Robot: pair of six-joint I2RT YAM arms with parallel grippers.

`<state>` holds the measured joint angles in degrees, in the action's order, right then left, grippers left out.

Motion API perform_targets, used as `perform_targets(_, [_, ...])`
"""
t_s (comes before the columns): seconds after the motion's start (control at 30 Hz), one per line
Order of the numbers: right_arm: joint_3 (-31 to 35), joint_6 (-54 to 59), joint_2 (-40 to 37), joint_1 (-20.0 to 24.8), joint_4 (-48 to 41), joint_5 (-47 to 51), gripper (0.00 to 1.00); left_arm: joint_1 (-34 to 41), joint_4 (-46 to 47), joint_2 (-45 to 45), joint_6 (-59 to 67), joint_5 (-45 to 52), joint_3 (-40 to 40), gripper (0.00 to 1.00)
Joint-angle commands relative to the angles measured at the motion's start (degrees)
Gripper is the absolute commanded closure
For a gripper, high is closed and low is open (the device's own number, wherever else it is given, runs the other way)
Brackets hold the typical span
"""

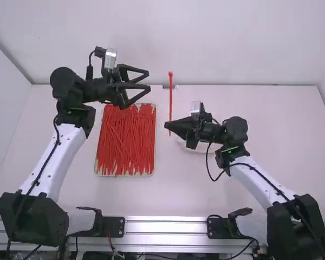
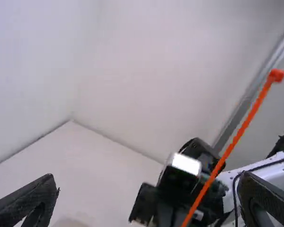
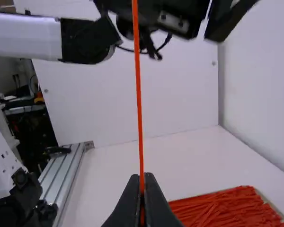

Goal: Fasten the cable tie

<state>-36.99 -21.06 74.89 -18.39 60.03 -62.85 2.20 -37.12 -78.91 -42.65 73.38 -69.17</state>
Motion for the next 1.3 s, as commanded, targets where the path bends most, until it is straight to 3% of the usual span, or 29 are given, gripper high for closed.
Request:
perform_targets(0.0, [0.33,-4.57,0.11,1.38,1.53,-0.39,1.0,-2.01,1.33,0.15,4.24,0.7,-1.68,0.01])
perform_targets(0.3, [0.26,-9.2,0.0,5.03,6.25,-0.17,1.0,-4.11,10.99,0.15,13.03,5.49,-1.66,0.01])
perform_targets(0.43, [-0.63,-9.18,0.02,6.03,6.56,-0.13,1.0,-4.02,19.65,0.15,20.59,7.19,-1.64,0.01])
perform_targets(0.77, [-5.03,-7.69,0.02,6.45,-1.01,4.07,1.0,-4.04,36.68,0.15,41.38,12.85,-1.64,0.01])
perform_targets(0.87, [-7.28,-4.59,0.02,6.47,-7.26,6.49,1.0,-3.69,41.7,0.17,49.33,13.18,-1.64,0.01])
perform_targets(1.13, [-9.79,0.94,0.02,4.85,-17.16,9.22,1.0,-3.76,40.48,0.31,52.48,12.72,-1.64,0.01])
perform_targets(1.27, [-9.97,3.5,0.02,4.24,-20.76,11.89,1.0,-3.87,32.22,0.37,45.77,12.55,-1.64,0.01])
